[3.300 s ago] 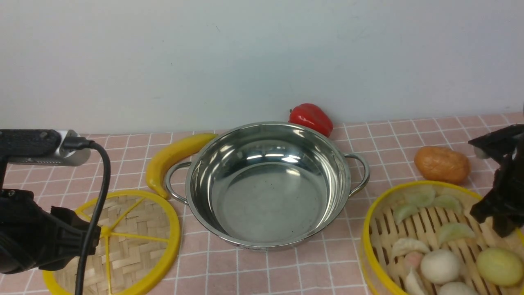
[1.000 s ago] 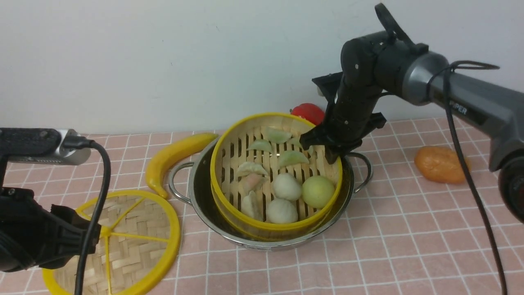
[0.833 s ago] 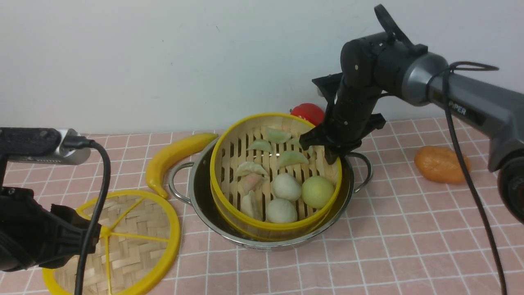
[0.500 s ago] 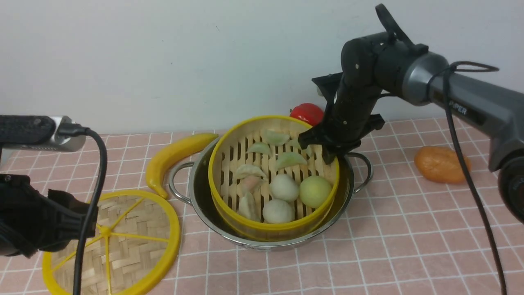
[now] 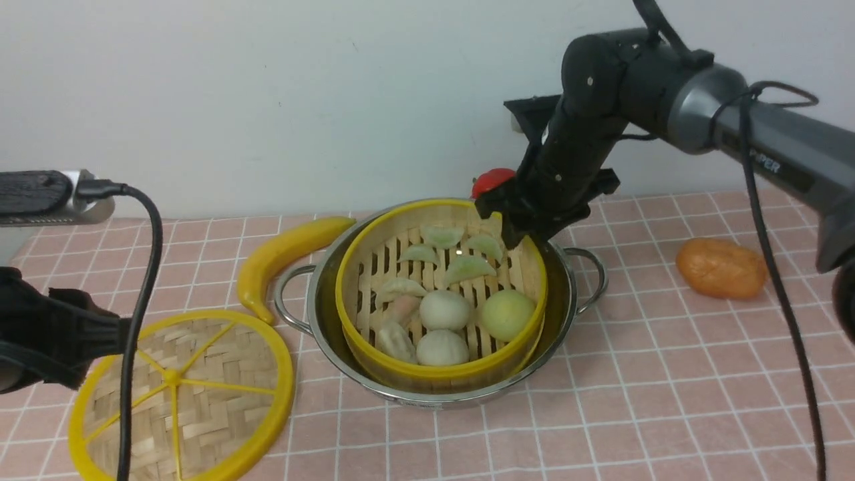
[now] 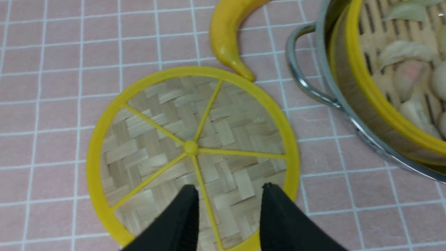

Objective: Place the steamer in the pot on the pink tablecloth, and put the lid on the steamer.
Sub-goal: 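Place the bamboo steamer basket of food into the steel pot with the right gripper, then grasp the bamboo steamer lid lying on the table by its centre knob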

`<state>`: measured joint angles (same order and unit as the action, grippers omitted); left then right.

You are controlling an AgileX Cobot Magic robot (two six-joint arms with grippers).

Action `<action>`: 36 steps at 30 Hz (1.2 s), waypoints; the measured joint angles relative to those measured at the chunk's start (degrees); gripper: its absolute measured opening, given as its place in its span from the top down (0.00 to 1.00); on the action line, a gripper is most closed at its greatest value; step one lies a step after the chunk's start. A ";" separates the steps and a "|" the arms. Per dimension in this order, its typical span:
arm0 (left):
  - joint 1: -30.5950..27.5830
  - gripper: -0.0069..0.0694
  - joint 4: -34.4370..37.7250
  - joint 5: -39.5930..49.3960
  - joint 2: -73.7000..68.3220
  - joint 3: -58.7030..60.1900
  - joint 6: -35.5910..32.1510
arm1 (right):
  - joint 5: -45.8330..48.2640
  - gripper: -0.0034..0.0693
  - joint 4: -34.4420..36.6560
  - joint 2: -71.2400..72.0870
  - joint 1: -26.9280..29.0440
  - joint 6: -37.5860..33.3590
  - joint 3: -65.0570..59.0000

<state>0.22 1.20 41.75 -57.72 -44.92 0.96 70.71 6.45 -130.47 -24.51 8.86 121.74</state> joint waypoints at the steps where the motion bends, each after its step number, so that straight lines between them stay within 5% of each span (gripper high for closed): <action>1: 0.00 0.59 -0.42 -0.15 -0.69 0.00 0.71 | 0.00 0.46 -1.72 1.38 -0.05 -0.06 0.04; 8: 0.00 0.59 -1.20 -1.28 -12.22 -4.54 2.13 | -0.12 0.45 -9.55 11.49 0.31 -0.18 0.23; 22: 0.00 0.59 -2.10 0.37 -34.76 -13.74 2.53 | -0.53 0.45 -5.84 40.70 0.73 -5.67 -2.47; 36: 0.00 0.59 -5.99 -0.05 -43.25 -14.21 5.27 | -0.06 0.45 -5.43 78.25 0.73 -6.33 -34.90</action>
<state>0.22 -4.79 41.70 -100.97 -59.14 6.23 70.65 1.02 -52.22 -23.78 2.52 86.84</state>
